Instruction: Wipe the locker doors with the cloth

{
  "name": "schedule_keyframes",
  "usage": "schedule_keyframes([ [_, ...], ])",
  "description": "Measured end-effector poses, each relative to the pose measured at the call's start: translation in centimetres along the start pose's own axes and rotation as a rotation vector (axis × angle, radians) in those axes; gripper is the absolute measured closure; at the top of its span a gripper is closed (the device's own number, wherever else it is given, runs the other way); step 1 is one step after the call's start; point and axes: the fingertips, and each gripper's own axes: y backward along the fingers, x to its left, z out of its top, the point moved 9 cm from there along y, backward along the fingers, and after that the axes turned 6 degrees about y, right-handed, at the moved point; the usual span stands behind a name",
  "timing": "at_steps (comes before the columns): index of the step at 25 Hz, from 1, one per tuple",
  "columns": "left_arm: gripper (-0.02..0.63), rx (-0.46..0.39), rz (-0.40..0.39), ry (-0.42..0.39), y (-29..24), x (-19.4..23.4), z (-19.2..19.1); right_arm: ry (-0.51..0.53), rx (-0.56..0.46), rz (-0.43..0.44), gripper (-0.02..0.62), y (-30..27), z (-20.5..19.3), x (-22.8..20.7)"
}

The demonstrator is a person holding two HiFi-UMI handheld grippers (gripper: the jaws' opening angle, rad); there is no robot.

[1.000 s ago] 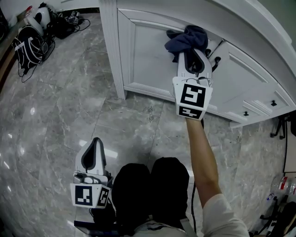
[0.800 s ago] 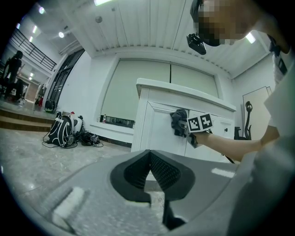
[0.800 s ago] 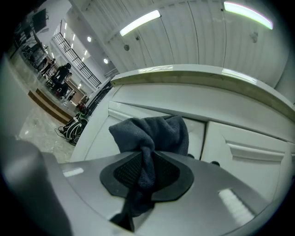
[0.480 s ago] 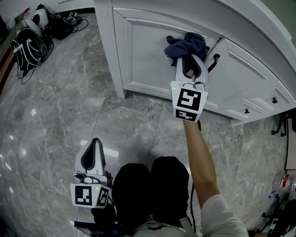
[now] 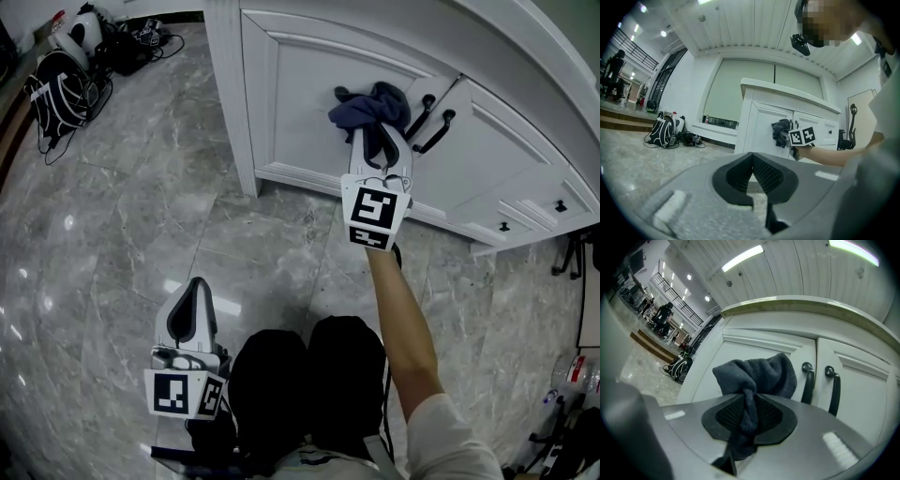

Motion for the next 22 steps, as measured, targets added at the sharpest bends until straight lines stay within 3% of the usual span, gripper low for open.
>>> schedule_keyframes([
  [22,0.604,-0.012,0.042,0.026,1.5,3.2,0.1,-0.034,-0.025,0.130,0.523,-4.2,3.8,9.7],
])
